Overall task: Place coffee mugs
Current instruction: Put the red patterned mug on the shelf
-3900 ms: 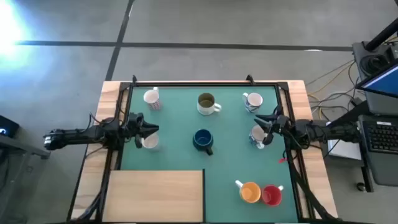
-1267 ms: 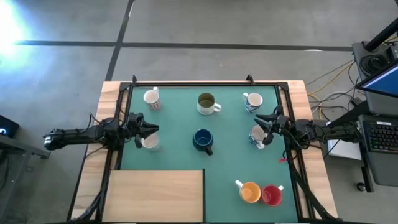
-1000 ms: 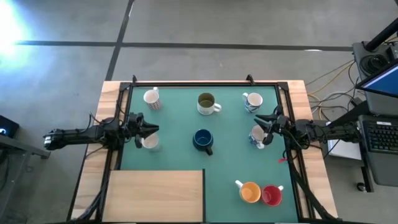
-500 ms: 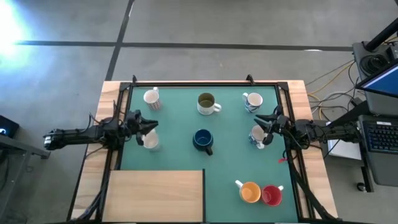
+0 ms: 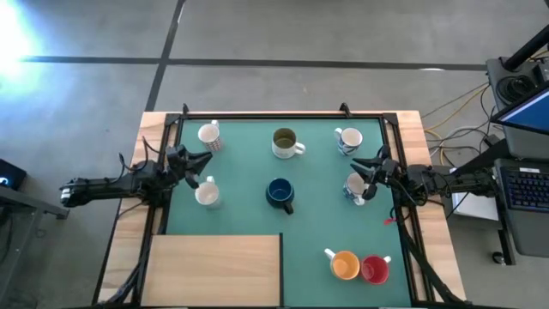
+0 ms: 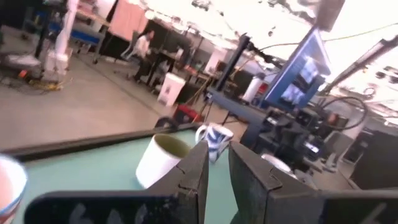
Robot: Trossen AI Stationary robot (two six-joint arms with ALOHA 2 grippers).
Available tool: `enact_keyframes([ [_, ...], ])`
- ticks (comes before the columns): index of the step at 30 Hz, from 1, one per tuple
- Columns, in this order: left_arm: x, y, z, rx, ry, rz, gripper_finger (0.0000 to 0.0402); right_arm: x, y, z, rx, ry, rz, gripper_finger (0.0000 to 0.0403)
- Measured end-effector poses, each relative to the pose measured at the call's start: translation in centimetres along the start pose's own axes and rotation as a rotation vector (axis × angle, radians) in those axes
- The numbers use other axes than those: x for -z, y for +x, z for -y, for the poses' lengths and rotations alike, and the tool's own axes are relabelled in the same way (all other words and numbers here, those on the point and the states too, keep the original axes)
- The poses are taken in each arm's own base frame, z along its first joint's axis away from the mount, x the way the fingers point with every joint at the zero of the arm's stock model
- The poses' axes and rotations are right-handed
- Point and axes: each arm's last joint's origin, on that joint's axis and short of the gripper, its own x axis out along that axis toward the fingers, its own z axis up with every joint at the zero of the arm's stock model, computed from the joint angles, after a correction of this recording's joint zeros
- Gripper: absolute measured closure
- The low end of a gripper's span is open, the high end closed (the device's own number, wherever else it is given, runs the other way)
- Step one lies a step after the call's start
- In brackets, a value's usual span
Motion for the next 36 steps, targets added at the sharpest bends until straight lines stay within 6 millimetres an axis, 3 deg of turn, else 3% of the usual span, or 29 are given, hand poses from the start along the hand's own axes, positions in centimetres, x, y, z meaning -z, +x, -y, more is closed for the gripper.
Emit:
enact_keyframes([
  [7, -0.6, 0.6, 0.7, 0.018, 0.013, -0.060, 0.0356, 0.0, 0.0, 0.0, 0.000, 0.000, 0.000, 0.0321],
  [13, -2.3, 2.9, 2.5, -0.028, 0.126, -0.239, 0.0356, 0.0, 0.0, 0.0, 0.000, 0.000, 0.000, 0.0321],
  [25, -6.8, 8.6, 5.2, -0.546, 0.216, -0.713, 0.0356, 0.0, 0.0, 0.0, 0.000, -0.001, -0.001, 0.0321],
  [29, -7.9, 10.8, 4.7, -0.647, 0.224, -0.801, 0.0356, 0.0, 0.0, 0.0, 0.000, 0.000, -0.001, 0.0321],
  [36, -7.8, 14.5, 0.9, -0.717, 0.046, -0.986, 0.0356, 0.0, 0.0, 0.0, 0.000, -0.001, -0.001, 0.0321],
])
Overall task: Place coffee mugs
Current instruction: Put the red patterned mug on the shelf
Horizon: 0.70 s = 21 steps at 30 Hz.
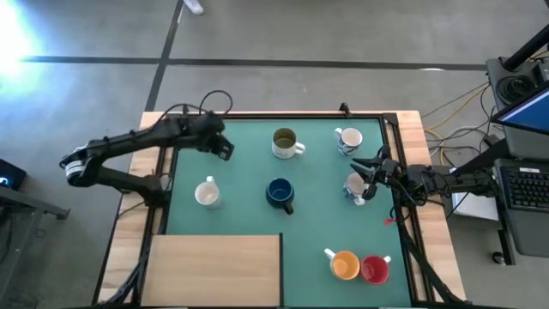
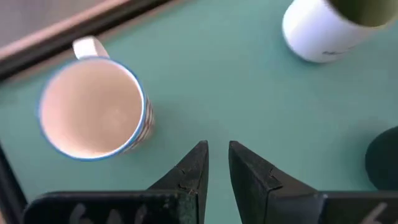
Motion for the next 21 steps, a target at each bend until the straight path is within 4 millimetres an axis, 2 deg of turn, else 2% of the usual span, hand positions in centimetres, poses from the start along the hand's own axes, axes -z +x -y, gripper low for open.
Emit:
enact_keyframes([
  [6, -1.4, 2.3, 0.0, -0.037, -0.035, -0.074, 0.0341, 0.0, 0.0, 0.0, 0.000, 0.000, 0.000, 0.0321],
  [10, -2.2, 2.8, 0.3, -0.077, -0.033, -0.094, 0.0306, 0.0, 0.0, 0.0, 0.000, 0.000, 0.000, 0.0321],
  [15, -2.7, 3.3, 0.2, -0.212, 0.006, -0.159, 0.0265, 0.0, 0.0, 0.0, 0.000, 0.000, 0.000, 0.0321],
  [21, -3.4, 4.9, -0.5, -0.307, 0.003, -0.203, 0.0259, 0.0, 0.0, 0.0, 0.000, 0.000, 0.000, 0.0321],
])
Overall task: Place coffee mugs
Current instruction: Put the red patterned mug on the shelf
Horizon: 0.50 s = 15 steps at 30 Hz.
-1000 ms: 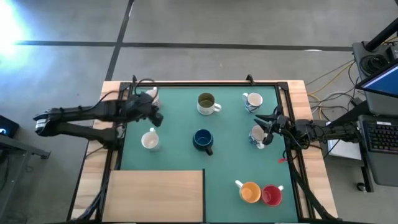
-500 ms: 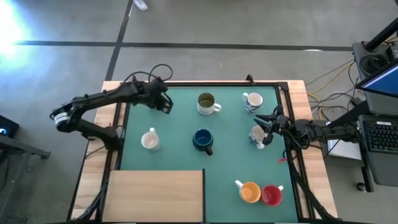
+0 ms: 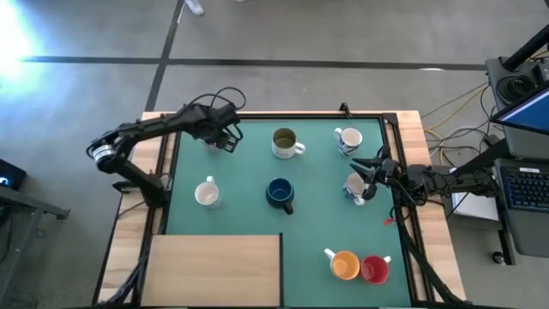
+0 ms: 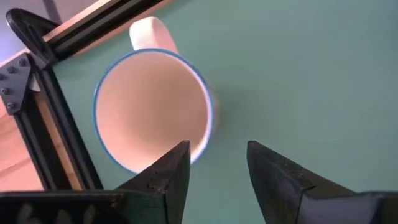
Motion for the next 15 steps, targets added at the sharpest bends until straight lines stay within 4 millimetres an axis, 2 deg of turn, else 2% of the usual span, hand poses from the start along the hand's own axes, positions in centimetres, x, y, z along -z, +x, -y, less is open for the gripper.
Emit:
enact_keyframes([
  [7, -0.8, 2.0, 0.0, 0.042, 0.044, -0.072, 0.0265, 0.0, 0.0, 0.0, 0.000, 0.000, 0.000, 0.0321],
  [15, -1.3, 3.7, 0.8, 0.029, 0.099, -0.108, 0.0299, 0.0, 0.0, 0.0, 0.000, 0.000, 0.000, 0.0321],
])
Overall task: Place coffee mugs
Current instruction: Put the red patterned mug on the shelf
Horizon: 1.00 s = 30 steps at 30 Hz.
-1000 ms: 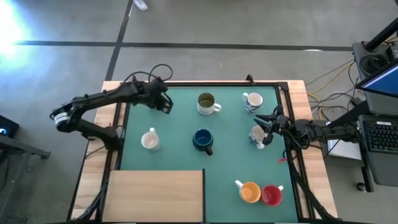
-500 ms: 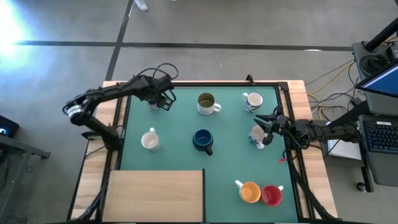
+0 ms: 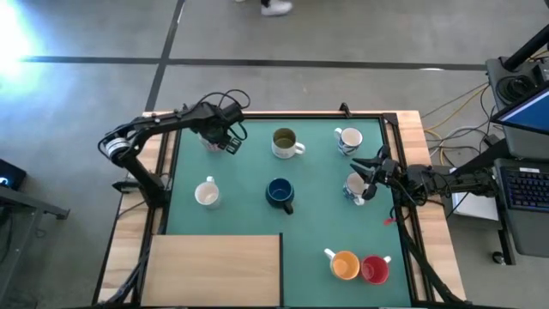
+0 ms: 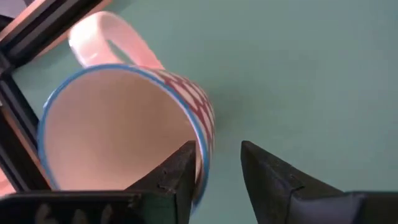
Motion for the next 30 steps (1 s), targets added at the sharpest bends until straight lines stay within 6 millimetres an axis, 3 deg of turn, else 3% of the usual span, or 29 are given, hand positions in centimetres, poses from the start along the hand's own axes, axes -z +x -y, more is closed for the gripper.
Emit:
enact_keyframes([
  [6, -0.7, 0.4, 0.4, -0.003, 0.023, -0.011, 0.0347, 0.0, 0.0, 0.0, 0.000, 0.000, 0.000, 0.0321],
  [9, -1.1, 0.0, 0.5, 0.015, 0.016, 0.001, 0.0383, 0.0, 0.0, 0.0, 0.000, 0.000, 0.000, 0.0321],
  [12, -1.7, -0.8, 0.6, 0.030, 0.005, 0.030, 0.0392, 0.0, 0.0, 0.0, 0.000, 0.000, 0.000, 0.0321],
  [22, -2.7, -5.7, 0.2, 0.082, -0.009, 0.015, 0.0396, 0.0, 0.0, 0.0, 0.000, 0.000, 0.000, 0.0321],
  [30, -0.4, -10.4, 2.2, 0.117, 0.095, 0.020, 0.0396, 0.0, 0.0, 0.0, 0.000, 0.000, 0.000, 0.0321],
])
